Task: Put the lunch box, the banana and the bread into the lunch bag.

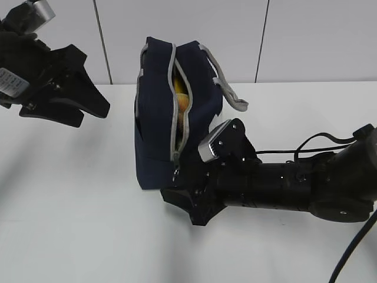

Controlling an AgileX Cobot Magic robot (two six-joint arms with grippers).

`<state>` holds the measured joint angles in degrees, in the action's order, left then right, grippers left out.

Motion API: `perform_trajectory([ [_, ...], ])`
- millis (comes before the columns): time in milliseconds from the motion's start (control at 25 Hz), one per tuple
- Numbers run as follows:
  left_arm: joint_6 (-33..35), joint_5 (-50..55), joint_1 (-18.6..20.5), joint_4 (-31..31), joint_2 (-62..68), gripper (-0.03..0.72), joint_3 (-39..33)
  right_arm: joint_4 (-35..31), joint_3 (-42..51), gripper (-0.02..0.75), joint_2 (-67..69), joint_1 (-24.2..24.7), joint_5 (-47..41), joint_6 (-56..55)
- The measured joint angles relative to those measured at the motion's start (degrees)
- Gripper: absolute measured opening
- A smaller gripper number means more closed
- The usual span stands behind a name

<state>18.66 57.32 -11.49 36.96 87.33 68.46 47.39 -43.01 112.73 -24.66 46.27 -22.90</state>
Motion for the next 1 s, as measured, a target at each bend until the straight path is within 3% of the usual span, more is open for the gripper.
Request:
perform_trajectory([
  [1000,0.0,0.1,0.0,0.1,0.0,0.434,0.0,-1.8,-1.7,0.497,2.3,0.0,3.4,1.1],
])
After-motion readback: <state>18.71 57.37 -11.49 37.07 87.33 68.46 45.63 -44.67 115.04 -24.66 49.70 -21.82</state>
